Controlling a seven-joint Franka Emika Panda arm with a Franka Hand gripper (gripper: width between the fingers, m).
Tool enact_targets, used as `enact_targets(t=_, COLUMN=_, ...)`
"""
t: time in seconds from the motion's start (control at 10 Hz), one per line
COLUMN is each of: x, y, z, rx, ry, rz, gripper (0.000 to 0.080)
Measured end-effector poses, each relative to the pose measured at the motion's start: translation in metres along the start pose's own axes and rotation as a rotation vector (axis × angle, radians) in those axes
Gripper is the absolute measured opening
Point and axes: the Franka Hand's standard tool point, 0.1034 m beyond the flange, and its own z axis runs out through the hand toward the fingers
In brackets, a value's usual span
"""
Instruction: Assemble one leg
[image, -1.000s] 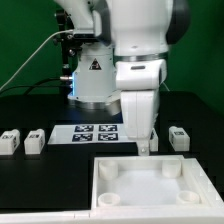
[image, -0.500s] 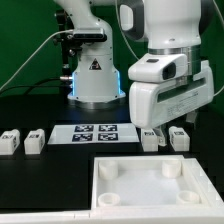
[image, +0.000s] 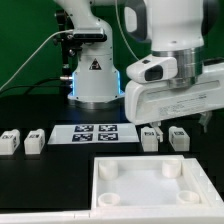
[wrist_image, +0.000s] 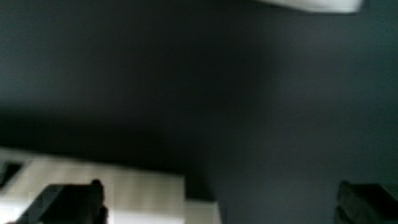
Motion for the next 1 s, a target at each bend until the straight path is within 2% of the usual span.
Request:
enact_targets(t=0.1, x=-0.003, y=-0.004, z=0.0, rx=-0.005, ry=-0.044, rz=0.023, gripper=0.0649)
enact_targets(t=0.3, x=-0.002, y=-0.005, z=0.001, rx=-0.005, ry=-0.043, rz=0.029, gripper=0.0649)
enact_targets(t=0.4, x=-0.012, y=-0.002, z=0.002, rx=-0.018, ry=-0.14, rz=0.024, gripper=0.0649)
enact_targets(t=0.6, x=-0.01, y=-0.002, z=0.0, rx=-0.029, ry=-0.339, rz=0.022, gripper=0.0649)
enact_targets(t=0.8, x=-0.031, y=-0.01, z=0.003, rx=-0.062, ry=-0.58, rz=0.045, gripper=0.0649)
enact_targets(t=1.0, x=-0.031, y=-0.011, z=0.004, rx=-0.06, ry=-0.791, rz=0.081, gripper=0.0649)
